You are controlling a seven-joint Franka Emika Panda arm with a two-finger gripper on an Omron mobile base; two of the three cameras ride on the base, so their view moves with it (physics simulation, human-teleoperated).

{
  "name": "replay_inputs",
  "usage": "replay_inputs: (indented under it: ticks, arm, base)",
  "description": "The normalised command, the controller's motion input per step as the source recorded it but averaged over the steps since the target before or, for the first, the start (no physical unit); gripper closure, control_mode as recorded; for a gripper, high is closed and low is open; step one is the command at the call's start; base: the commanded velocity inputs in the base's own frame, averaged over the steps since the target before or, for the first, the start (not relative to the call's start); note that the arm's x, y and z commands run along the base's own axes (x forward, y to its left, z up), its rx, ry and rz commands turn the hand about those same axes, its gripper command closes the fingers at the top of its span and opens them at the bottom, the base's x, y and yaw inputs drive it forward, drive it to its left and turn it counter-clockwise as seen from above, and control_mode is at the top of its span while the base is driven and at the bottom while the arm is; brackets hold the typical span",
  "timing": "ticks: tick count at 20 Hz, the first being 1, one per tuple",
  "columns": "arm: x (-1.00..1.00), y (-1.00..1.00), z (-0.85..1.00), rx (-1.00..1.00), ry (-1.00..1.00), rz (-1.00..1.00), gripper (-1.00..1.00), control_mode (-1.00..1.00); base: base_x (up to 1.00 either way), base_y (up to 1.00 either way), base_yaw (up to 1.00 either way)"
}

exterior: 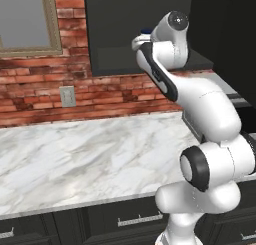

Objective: Take 2 condiments from the cabinet and move them on the counter near the stove.Make sure the condiments are lined up with each other, next to each other.

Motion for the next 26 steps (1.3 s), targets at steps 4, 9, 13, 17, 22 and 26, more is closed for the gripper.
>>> replay_inputs:
  ticks: [4, 9, 13, 17, 22, 26]
  arm:
    - [0.46, 0.00, 0.00, 0.00, 0.00, 0.00, -1.00, -1.00]
    - [0.44, 0.00, -0.08, 0.00, 0.00, 0.00, -1.00, -1.00]
    - [0.39, 0.00, -0.13, 0.00, 0.00, 0.00, -1.00, -1.00]
    - [0.32, 0.00, -0.18, 0.00, 0.00, 0.00, -1.00, -1.00]
    - [0.27, 0.00, -0.13, 0.00, 0.00, 0.00, -1.00, -1.00]
    - [0.00, 0.00, 0.00, 0.00, 0.00, 0.00, -1.00, -1.00]
  base:
    - [0.00, 0.00, 0.00]
    - [0.00, 0.00, 0.00]
    - [0.00, 0.00, 0.00]
    - [0.00, 0.00, 0.00]
    - [0.00, 0.00, 0.00]
    - [0.00, 0.00, 0.00]
